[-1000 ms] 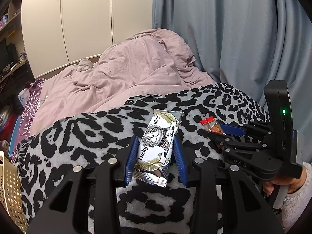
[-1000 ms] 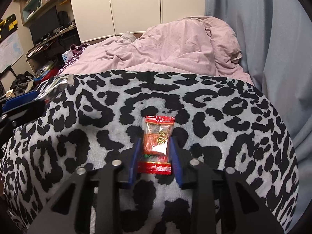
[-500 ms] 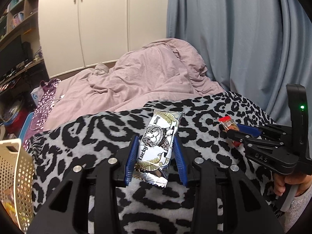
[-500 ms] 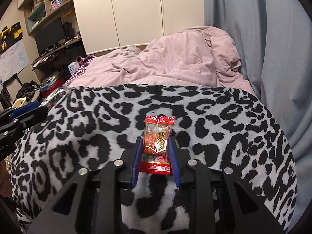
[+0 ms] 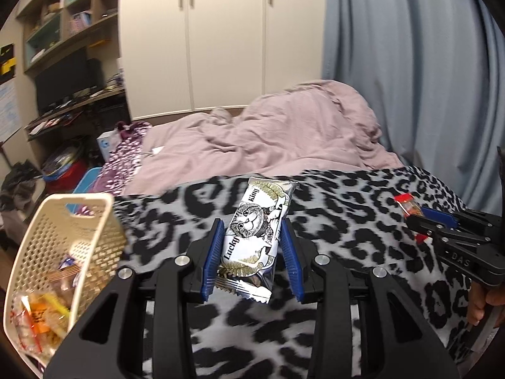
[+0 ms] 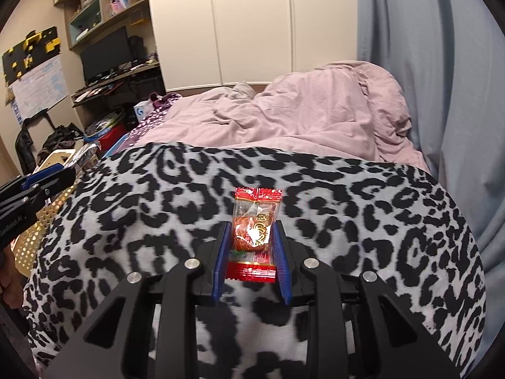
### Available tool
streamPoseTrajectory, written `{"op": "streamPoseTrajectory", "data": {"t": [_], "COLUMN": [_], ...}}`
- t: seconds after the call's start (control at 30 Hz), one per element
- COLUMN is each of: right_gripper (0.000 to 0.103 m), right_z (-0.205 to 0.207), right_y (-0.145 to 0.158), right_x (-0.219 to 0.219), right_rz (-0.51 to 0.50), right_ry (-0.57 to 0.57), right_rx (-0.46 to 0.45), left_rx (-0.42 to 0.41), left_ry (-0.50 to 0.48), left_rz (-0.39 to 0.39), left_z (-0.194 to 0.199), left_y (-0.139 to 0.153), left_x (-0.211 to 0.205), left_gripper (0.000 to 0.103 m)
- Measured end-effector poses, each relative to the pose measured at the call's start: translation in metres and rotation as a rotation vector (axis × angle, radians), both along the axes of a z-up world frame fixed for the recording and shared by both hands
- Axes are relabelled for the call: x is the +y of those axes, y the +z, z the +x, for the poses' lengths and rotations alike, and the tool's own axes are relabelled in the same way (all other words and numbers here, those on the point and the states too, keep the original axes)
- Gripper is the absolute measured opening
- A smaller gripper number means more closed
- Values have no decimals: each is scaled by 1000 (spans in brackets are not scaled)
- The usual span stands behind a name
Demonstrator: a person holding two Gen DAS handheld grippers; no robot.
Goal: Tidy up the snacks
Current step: 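Carry the silver wrapper into the basket and open the left gripper while the right carries the red pack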
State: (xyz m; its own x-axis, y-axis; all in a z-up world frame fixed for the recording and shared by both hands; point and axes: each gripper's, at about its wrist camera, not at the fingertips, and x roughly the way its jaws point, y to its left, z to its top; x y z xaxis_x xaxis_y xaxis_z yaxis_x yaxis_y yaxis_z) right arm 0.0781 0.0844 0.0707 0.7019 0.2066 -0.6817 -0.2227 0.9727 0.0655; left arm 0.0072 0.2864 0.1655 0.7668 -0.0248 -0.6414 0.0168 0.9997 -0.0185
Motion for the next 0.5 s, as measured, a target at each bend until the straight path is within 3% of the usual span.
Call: {"op": "streamPoseTrajectory", "data": {"t": [0.5], "right_gripper": [27], "right_z": [-14], "right_y": [9], "right_x": [53], "right_rz": [-2], "right_ry": [103], "right_rx": [-15], "left_rx": [-27], "left_ry": [197], "left_rz": [4], "left_z": [-43], "left_y": [8], "left_x": [86], "left_gripper": [38]}}
